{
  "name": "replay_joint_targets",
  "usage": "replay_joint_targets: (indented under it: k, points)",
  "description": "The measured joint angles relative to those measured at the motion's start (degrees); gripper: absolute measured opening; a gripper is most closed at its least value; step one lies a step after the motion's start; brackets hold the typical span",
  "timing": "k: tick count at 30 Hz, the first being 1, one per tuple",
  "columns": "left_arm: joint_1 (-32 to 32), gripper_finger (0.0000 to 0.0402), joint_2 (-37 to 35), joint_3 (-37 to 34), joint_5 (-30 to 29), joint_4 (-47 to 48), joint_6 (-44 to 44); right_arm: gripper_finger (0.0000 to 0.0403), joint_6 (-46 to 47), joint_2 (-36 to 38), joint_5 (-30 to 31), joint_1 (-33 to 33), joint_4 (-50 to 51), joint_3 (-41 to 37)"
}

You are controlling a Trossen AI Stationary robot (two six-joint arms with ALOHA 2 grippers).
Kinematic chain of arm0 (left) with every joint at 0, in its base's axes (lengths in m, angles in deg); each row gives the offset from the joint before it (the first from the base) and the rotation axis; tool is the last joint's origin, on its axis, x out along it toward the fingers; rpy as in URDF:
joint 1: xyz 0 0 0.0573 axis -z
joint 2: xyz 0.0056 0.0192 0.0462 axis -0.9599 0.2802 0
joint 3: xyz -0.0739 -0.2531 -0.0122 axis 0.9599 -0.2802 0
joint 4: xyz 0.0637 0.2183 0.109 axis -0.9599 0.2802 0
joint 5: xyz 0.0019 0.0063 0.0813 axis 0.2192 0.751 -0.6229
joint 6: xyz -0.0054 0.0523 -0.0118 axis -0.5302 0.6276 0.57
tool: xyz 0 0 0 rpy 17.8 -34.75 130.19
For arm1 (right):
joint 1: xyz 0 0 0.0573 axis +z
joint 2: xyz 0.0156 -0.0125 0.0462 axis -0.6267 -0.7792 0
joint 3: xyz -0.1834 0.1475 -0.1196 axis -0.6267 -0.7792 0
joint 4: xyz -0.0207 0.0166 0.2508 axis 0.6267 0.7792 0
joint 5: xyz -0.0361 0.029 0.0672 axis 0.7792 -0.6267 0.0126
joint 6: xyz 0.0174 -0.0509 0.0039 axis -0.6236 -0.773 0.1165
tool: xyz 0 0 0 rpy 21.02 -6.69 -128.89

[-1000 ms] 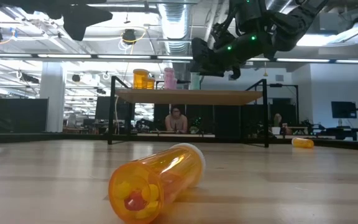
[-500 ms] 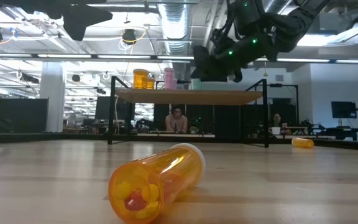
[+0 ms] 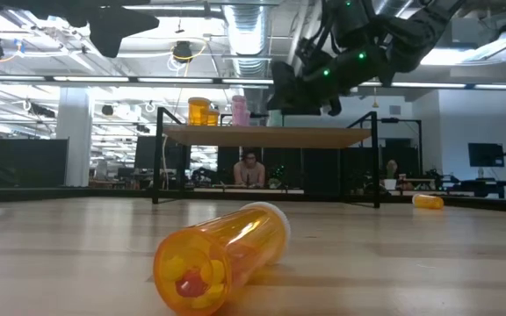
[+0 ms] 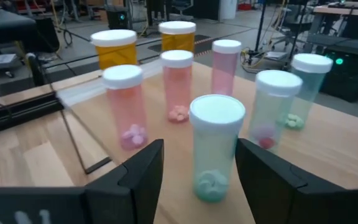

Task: Pick and place medicine bottles onto shelf by color
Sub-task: Put the small blue pill bottle aligned with other small blue pill bottles on the shelf

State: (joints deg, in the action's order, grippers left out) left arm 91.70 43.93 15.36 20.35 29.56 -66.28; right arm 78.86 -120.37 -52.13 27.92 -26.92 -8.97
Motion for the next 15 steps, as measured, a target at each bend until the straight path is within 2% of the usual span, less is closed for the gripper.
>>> replay_joint_targets:
  k: [15]
  points:
    - [0.00,0.0195,0.00,0.00,0.00,0.04,-0.12,0.0228,1.63,0.10,1.86,-0.61,3.83,0.09]
